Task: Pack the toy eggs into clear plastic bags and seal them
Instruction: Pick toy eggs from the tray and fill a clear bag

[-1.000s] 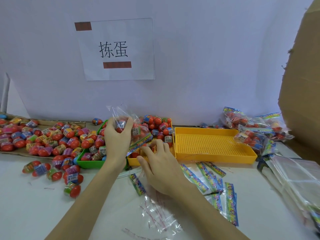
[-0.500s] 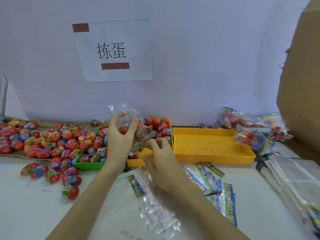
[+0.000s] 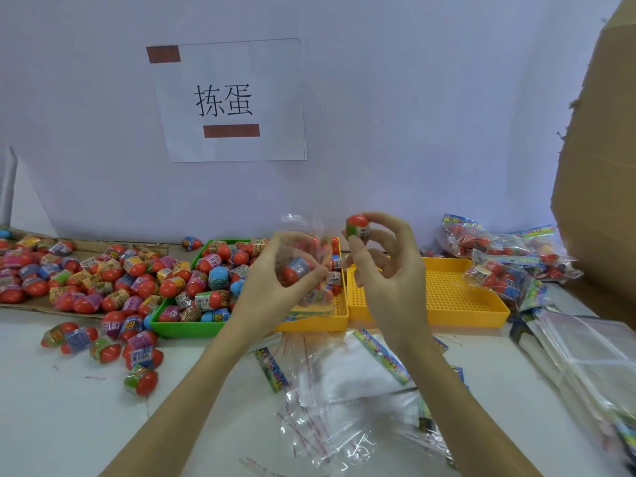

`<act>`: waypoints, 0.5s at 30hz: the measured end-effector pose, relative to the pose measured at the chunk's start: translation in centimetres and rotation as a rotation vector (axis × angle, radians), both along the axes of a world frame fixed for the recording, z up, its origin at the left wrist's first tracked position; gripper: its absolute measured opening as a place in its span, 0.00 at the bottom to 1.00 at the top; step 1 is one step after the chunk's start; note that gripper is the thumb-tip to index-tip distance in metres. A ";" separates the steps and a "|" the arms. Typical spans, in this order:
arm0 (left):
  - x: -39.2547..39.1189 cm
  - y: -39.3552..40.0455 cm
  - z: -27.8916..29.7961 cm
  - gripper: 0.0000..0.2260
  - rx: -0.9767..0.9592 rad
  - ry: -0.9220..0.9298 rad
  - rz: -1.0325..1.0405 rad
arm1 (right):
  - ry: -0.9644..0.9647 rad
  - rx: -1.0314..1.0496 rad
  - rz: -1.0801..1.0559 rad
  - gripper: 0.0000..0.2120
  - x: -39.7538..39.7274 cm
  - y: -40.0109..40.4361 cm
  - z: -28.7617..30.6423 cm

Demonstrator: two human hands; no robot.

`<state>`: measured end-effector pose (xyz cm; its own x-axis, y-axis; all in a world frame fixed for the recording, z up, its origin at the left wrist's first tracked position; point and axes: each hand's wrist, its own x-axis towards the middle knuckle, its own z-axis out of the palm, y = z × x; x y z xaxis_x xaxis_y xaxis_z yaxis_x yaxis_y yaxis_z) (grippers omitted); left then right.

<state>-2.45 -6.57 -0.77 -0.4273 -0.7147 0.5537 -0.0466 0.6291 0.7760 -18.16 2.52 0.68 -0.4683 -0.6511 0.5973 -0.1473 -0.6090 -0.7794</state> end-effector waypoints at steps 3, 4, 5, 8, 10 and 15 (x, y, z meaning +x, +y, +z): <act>-0.4 0.4 -0.3 0.20 -0.029 -0.035 -0.051 | 0.119 -0.034 0.036 0.14 0.3 0.4 0.2; -0.4 0.5 -0.3 0.21 -0.043 -0.045 -0.061 | 0.188 -0.024 0.008 0.14 0.3 0.4 0.2; -0.5 0.6 -0.3 0.22 -0.059 -0.062 -0.069 | 0.280 -0.020 -0.040 0.15 0.2 0.5 0.0; -0.5 0.8 -0.4 0.20 -0.109 -0.118 -0.079 | 0.528 -0.050 -0.151 0.16 -0.2 0.5 -0.2; -0.6 0.6 -0.5 0.18 -0.140 -0.150 -0.068 | 0.596 -0.074 -0.175 0.17 -0.4 0.5 -0.2; -0.6 0.2 -1.1 0.24 -0.193 -0.167 -0.030 | 0.682 0.037 -0.305 0.17 -1.0 0.4 -0.6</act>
<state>-3.06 -6.37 -1.87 -0.5438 -0.5880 0.5988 -0.1429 0.7680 0.6244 -19.17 2.88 0.09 -0.1646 -0.5765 0.8003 -0.7637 -0.4390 -0.4733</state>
